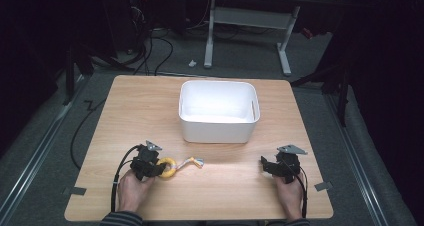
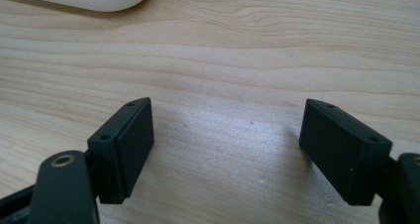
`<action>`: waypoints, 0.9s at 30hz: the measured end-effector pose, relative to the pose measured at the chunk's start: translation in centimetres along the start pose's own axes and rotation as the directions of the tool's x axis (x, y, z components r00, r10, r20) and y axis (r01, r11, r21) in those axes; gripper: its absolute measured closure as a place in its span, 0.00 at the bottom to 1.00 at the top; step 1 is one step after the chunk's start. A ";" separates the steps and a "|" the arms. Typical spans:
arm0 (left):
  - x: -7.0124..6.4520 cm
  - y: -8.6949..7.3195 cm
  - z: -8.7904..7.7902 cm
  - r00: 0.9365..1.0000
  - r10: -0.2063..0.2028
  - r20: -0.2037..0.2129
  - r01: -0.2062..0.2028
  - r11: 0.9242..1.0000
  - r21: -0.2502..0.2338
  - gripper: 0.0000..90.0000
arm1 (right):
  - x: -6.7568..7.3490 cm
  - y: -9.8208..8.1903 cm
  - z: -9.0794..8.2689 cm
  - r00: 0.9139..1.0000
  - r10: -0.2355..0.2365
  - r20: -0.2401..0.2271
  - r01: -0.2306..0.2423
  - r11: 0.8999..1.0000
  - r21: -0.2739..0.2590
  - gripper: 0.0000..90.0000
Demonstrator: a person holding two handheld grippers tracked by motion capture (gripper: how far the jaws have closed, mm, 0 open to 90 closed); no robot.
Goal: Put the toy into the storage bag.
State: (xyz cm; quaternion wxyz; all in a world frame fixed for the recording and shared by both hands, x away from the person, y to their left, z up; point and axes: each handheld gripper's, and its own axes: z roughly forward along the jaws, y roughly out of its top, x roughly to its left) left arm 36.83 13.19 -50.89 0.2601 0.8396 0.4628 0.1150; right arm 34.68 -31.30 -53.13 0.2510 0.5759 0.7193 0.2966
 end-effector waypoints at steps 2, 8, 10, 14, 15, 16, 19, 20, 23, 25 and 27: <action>0.0 0.0 0.0 1.000 -0.002 0.001 0.002 1.000 -0.001 0.73 | 0.0 0.0 0.0 1.000 0.000 0.000 0.000 1.000 0.000 0.24; 0.0 0.0 -0.1 1.000 -0.013 0.002 0.013 1.000 0.002 0.73 | 0.1 0.0 0.0 1.000 -0.002 -0.004 0.002 1.000 0.003 0.25; 0.0 0.0 -0.1 1.000 -0.012 -0.002 0.012 1.000 0.000 0.73 | 0.1 0.1 0.0 1.000 -0.007 -0.006 0.007 1.000 0.002 0.25; 0.1 0.0 -0.3 1.000 -0.027 0.000 0.027 0.999 0.018 0.74 | 0.1 0.1 0.0 1.000 -0.010 -0.010 0.010 1.000 -0.001 0.25; 0.1 0.0 -0.4 1.000 -0.023 -0.007 0.023 0.999 0.028 0.74 | 0.1 0.1 0.0 1.000 -0.010 -0.010 0.010 1.000 -0.001 0.25; 0.1 0.1 -0.4 1.000 -0.021 -0.007 0.022 0.999 0.029 0.74 | 0.1 0.1 0.1 1.000 -0.009 -0.010 0.009 1.000 -0.001 0.25; 0.2 0.1 -0.6 1.000 -0.030 -0.002 0.030 0.999 0.017 0.74 | 0.2 0.1 0.1 1.000 -0.010 -0.010 0.010 1.000 -0.001 0.25; 0.0 0.1 -0.8 0.999 -0.046 0.013 0.047 0.999 -0.006 0.74 | 0.2 0.1 0.1 1.000 -0.011 -0.012 0.011 1.000 0.000 0.25; -0.1 0.1 -1.0 0.998 -0.049 0.025 0.049 0.999 -0.013 0.74 | 0.3 0.1 0.0 1.000 -0.016 -0.018 0.016 1.000 0.002 0.25; -0.2 0.4 -1.3 0.999 -0.045 0.021 0.045 0.999 -0.008 0.74 | 0.3 0.1 0.0 1.000 -0.020 -0.021 0.020 1.000 0.000 0.25; -0.4 0.8 -2.0 0.999 -0.031 0.019 0.031 0.999 -0.021 0.74 | 0.3 0.1 0.0 1.000 -0.018 -0.020 0.018 1.000 0.002 0.25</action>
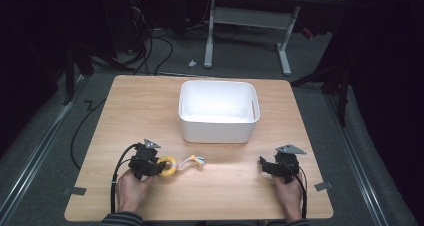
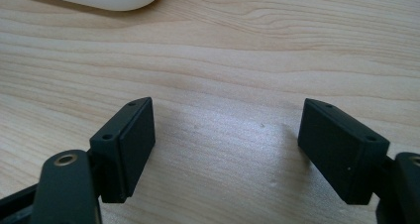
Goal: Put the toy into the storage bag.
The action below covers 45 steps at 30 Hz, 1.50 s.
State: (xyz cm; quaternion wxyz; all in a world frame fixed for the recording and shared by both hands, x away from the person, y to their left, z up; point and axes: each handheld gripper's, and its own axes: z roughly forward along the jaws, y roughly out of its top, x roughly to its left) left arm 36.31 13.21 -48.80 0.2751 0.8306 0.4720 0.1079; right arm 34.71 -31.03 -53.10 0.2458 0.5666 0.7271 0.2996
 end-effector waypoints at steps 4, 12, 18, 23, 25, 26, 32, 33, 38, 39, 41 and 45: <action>-0.2 0.3 -0.9 1.000 0.006 0.018 -0.005 1.000 -0.030 0.74 | 0.0 0.0 0.0 1.000 0.000 0.000 0.000 1.000 0.000 0.25; -0.5 0.6 -3.2 0.999 0.023 0.026 -0.021 0.998 -0.057 0.74 | 0.0 0.0 0.0 1.000 0.000 0.000 0.000 1.000 0.000 0.25; -0.9 1.1 -4.3 0.999 0.043 0.033 -0.041 0.998 -0.055 0.74 | 0.0 0.0 0.0 1.000 0.000 0.000 0.000 1.000 0.000 0.25; -1.3 2.4 -5.9 0.997 0.066 0.049 -0.062 0.995 -0.077 0.74 | 0.0 0.0 0.0 1.000 -0.001 0.000 0.001 1.000 0.000 0.25; -1.4 3.0 -6.7 0.996 0.067 0.064 -0.061 0.994 -0.095 0.74 | 0.0 0.0 0.0 1.000 -0.001 0.000 0.001 1.000 0.000 0.25; -1.5 3.3 -6.9 0.995 0.067 0.071 -0.059 0.993 -0.103 0.74 | 0.0 0.0 0.0 1.000 -0.001 0.000 0.001 1.000 0.000 0.25; -2.3 4.8 -8.0 0.992 0.081 0.098 -0.067 0.988 -0.140 0.74 | 0.0 0.1 0.1 1.000 -0.001 -0.001 0.001 1.000 -0.001 0.25; -2.6 5.0 -8.2 0.991 0.088 0.103 -0.073 0.987 -0.145 0.74 | 0.0 0.1 0.1 1.000 -0.001 -0.001 0.001 1.000 -0.001 0.25; -3.1 5.9 -8.6 0.986 0.105 0.126 -0.085 0.985 -0.149 0.74 | 0.0 0.1 0.1 1.000 -0.001 -0.001 0.001 1.000 0.000 0.25; -3.2 6.2 -8.6 0.986 0.106 0.132 -0.086 0.985 -0.151 0.74 | 0.0 0.1 0.1 1.000 -0.001 -0.001 0.001 1.000 0.000 0.25; -3.2 6.5 -8.7 0.984 0.108 0.140 -0.086 0.984 -0.153 0.74 | 0.0 0.0 0.1 1.000 -0.001 -0.001 0.001 1.000 0.000 0.25; -3.4 7.1 -9.0 0.981 0.118 0.153 -0.093 0.982 -0.162 0.74 | 0.0 0.0 0.1 1.000 -0.001 -0.001 0.001 1.000 0.000 0.25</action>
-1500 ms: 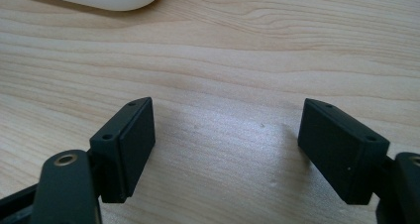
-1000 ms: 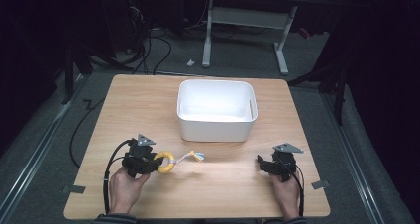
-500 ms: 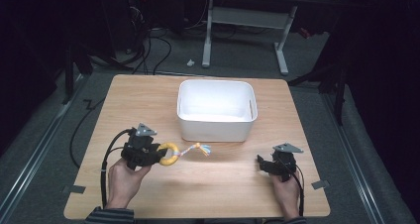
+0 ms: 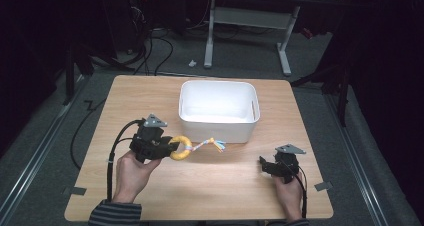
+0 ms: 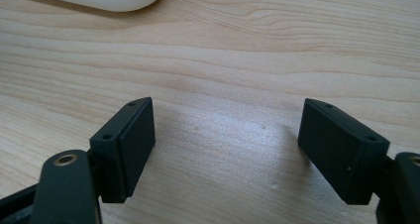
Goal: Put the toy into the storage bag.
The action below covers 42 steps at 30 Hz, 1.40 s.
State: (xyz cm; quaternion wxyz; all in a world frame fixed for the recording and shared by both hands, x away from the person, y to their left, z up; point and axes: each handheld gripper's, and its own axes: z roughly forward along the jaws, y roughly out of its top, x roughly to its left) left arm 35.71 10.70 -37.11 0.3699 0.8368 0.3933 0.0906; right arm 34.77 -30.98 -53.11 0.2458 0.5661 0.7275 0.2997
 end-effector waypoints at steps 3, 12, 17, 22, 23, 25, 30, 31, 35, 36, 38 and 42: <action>0.0 0.5 -0.1 1.000 0.002 0.010 -0.002 1.000 -0.004 0.74 | 0.0 0.0 0.0 1.000 0.000 0.000 0.000 1.000 0.000 0.25; -0.3 3.1 -0.4 0.999 0.023 0.040 -0.022 0.999 -0.032 0.74 | 0.0 0.0 0.0 1.000 -0.001 0.000 0.001 1.000 -0.001 0.25; -0.6 4.7 -0.3 0.998 0.045 0.049 -0.043 0.999 -0.032 0.74 | 0.0 0.0 0.0 1.000 -0.001 0.000 0.001 1.000 -0.001 0.25; -0.9 5.8 -0.1 0.997 0.060 0.051 -0.059 0.998 -0.035 0.74 | 0.0 0.0 0.0 1.000 -0.002 -0.001 0.002 1.000 -0.001 0.25; -0.9 6.0 0.0 0.997 0.062 0.051 -0.060 0.998 -0.034 0.74 | 0.0 0.0 0.0 1.000 -0.003 -0.002 0.003 1.000 -0.001 0.25; -0.9 6.7 0.5 0.997 0.061 0.055 -0.060 0.998 -0.032 0.74 | 0.0 0.0 0.0 1.000 -0.004 -0.003 0.004 1.000 -0.001 0.25; -1.1 7.7 1.2 0.996 0.069 0.060 -0.067 0.997 -0.027 0.74 | 0.0 0.0 0.0 1.000 -0.004 -0.003 0.004 1.000 -0.001 0.25; -1.2 7.9 1.4 0.996 0.071 0.063 -0.069 0.997 -0.025 0.74 | 0.0 0.0 0.0 1.000 -0.004 -0.004 0.004 1.000 0.001 0.25; -1.3 8.8 1.9 0.995 0.073 0.069 -0.071 0.997 -0.025 0.74 | 0.0 0.0 0.0 1.000 -0.005 -0.004 0.005 1.000 0.000 0.25; -1.3 8.8 1.9 0.995 0.073 0.069 -0.071 0.997 -0.025 0.74 | 0.0 0.0 0.0 1.000 -0.005 -0.004 0.005 1.000 0.000 0.25; -1.4 9.2 2.1 0.995 0.073 0.068 -0.071 0.997 -0.022 0.74 | 0.0 0.0 0.0 1.000 -0.005 -0.003 0.005 1.000 -0.001 0.25; -1.4 9.9 2.6 0.995 0.076 0.066 -0.075 0.997 -0.022 0.74 | 0.0 0.0 0.0 1.000 -0.004 -0.003 0.004 1.000 -0.001 0.25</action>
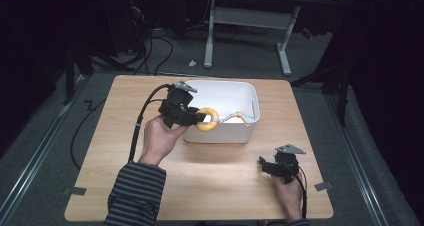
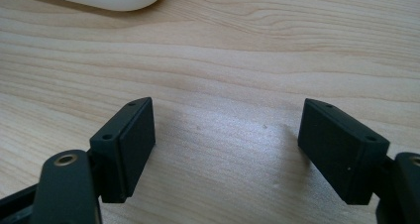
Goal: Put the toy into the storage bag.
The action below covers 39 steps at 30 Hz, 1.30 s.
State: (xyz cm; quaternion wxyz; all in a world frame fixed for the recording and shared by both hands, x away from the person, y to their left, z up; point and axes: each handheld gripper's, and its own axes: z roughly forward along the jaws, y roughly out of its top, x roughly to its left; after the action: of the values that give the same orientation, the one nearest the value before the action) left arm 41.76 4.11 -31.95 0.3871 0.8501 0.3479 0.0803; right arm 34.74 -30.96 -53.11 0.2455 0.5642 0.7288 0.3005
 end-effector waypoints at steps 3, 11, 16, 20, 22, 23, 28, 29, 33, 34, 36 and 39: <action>0.1 0.4 0.3 1.000 -0.005 0.001 0.005 1.000 -0.002 0.74 | 0.0 0.0 0.0 1.000 0.000 0.000 0.000 1.000 0.000 0.25; 0.8 1.2 1.2 1.000 -0.023 -0.013 0.023 1.000 0.005 0.74 | 0.0 0.0 0.0 1.000 0.000 -0.001 0.000 1.000 0.001 0.25; 1.2 1.6 1.7 0.999 -0.034 -0.025 0.034 0.999 0.004 0.74 | 0.0 0.0 0.0 1.000 0.000 0.000 0.000 1.000 0.000 0.25; 1.7 2.0 2.7 0.998 -0.048 -0.031 0.048 0.999 0.008 0.74 | 0.0 0.0 0.0 1.000 0.000 0.000 0.000 1.000 0.000 0.25; 1.8 2.1 3.1 0.998 -0.051 -0.033 0.051 0.999 0.008 0.74 | 0.0 0.0 0.0 1.000 0.000 0.000 0.000 1.000 0.001 0.25; 1.8 2.1 3.1 0.998 -0.051 -0.033 0.051 0.999 0.008 0.74 | 0.0 0.0 0.0 1.000 0.000 0.000 0.000 1.000 0.001 0.25; 2.3 2.2 4.1 0.997 -0.062 -0.042 0.063 0.998 0.018 0.74 | 0.0 0.0 0.0 1.000 -0.002 -0.001 0.002 1.000 0.003 0.25; 2.3 2.2 4.2 0.997 -0.061 -0.044 0.062 0.998 0.023 0.74 | 0.0 0.0 0.0 1.000 -0.001 0.000 0.001 1.000 0.001 0.25; 2.7 2.4 4.8 0.997 -0.069 -0.045 0.070 0.997 0.032 0.74 | 0.0 0.0 0.0 1.000 -0.001 0.000 0.001 1.000 0.002 0.25; 2.9 2.4 5.0 0.996 -0.075 -0.044 0.076 0.997 0.028 0.74 | 0.0 0.0 0.0 1.000 -0.001 0.000 0.001 1.000 0.001 0.25; 3.0 2.4 5.2 0.996 -0.078 -0.046 0.080 0.996 0.030 0.74 | 0.0 0.0 0.0 1.000 0.000 0.000 0.000 1.000 0.002 0.25; 3.2 2.4 5.6 0.995 -0.080 -0.058 0.082 0.996 0.033 0.74 | 0.0 0.0 0.0 1.000 -0.001 0.000 0.001 1.000 0.001 0.25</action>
State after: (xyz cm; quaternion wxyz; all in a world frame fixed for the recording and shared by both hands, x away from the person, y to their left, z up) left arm 47.63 1.75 -34.53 0.3648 0.8394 0.3944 0.0822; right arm 34.74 -30.96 -53.11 0.2453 0.5639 0.7293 0.3001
